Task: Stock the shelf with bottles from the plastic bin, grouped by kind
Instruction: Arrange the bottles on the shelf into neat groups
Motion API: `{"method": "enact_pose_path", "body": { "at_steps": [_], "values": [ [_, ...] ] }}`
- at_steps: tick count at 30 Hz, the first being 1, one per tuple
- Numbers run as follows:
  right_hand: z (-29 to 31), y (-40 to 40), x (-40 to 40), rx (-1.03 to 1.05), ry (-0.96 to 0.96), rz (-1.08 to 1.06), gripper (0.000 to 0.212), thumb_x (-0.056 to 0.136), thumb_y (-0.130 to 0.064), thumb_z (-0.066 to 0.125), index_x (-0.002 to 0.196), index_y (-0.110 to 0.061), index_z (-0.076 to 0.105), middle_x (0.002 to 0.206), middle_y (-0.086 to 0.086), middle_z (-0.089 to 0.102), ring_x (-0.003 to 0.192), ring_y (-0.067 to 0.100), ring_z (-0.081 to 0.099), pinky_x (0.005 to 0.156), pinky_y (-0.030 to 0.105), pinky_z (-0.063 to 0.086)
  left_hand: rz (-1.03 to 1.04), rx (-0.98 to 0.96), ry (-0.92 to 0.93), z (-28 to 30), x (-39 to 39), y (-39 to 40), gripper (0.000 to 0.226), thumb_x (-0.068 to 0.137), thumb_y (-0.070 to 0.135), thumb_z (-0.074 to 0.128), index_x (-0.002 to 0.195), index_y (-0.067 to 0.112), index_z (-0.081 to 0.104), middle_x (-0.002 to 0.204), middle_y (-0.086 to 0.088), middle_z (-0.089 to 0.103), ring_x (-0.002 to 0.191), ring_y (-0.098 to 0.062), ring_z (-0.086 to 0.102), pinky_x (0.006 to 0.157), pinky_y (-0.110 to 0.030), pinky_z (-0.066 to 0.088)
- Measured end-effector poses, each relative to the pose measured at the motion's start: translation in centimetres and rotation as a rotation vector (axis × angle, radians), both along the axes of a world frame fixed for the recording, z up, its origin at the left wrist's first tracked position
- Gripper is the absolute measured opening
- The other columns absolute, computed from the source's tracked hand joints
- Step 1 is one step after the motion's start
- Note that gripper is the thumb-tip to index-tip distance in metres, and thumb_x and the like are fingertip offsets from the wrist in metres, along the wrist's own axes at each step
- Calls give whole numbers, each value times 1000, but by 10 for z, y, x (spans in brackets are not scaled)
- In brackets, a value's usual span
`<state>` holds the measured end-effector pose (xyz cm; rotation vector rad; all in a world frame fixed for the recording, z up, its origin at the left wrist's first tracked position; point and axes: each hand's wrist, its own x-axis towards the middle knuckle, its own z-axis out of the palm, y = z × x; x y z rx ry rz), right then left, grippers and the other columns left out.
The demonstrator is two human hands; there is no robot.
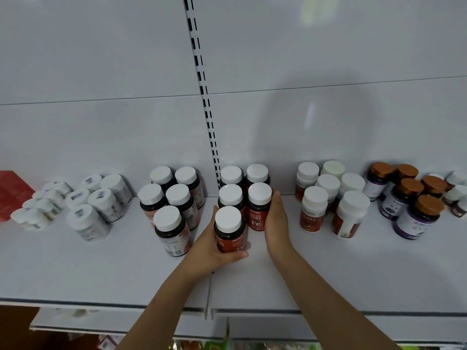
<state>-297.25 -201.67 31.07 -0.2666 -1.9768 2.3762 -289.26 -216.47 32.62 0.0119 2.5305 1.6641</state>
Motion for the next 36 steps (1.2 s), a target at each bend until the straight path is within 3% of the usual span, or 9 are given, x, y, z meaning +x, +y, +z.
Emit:
{"method": "enact_pose_path", "body": {
  "at_steps": [5,9,13,18,21,25,28,32,36],
  "values": [
    [8,3,22,292,168,-21,66,99,-57,24,156,-23,21,162,-7,23,144,-2,18,119,20,13,56,48,89,-3,18,0,122,70,27,90,157,24,5,150,33,33,138,12,31,105,-4,30],
    [34,10,38,402,396,-103,58,104,-49,28,153,-19,27,154,-16,27,137,-18,19,112,8,18,133,-114,293,13,26,-1,112,74,38,84,157,29,9,159,28,15,145,10,11,114,-8,15],
    [70,36,46,443,544,-179,50,101,-39,39,143,-13,45,141,-3,51,129,6,49,105,23,40,219,-204,598,46,21,16,75,85,30,73,149,23,34,147,22,34,141,-1,29,113,-11,22],
    [90,103,48,585,587,-370,40,99,-22,46,137,-12,51,130,-5,55,120,4,53,99,21,43,26,-213,769,74,17,64,46,88,21,57,133,15,52,126,4,52,120,-8,50,102,-17,38],
    [77,145,43,640,453,-370,48,99,-32,45,144,-14,44,142,-6,50,128,4,46,106,15,36,-81,-184,722,61,4,101,55,87,21,59,140,23,44,135,16,44,129,-2,42,106,-13,32],
    [60,186,27,487,198,-256,50,103,-32,46,151,-22,37,152,-9,41,140,9,38,114,28,31,-68,-110,461,27,-28,147,90,86,26,69,152,33,8,151,18,23,136,8,24,105,0,16],
    [55,194,8,315,-2,-127,51,103,-41,44,151,-28,35,149,-14,39,137,8,37,114,29,27,-30,37,242,7,-54,175,117,72,42,73,156,22,-6,153,-1,38,138,-12,39,114,-28,34],
    [37,183,-13,219,-120,2,38,103,-46,40,141,-42,40,150,-10,43,133,12,43,118,40,30,-43,155,169,-5,-77,188,110,67,29,82,152,23,13,142,1,52,128,-15,54,100,-31,48],
    [35,179,-8,35,-104,-40,30,102,-44,44,128,-34,55,127,-19,58,114,6,55,110,31,37,-98,187,150,-9,-84,183,117,55,36,79,150,32,10,137,3,55,122,-13,58,88,-24,53]
  ]
}}
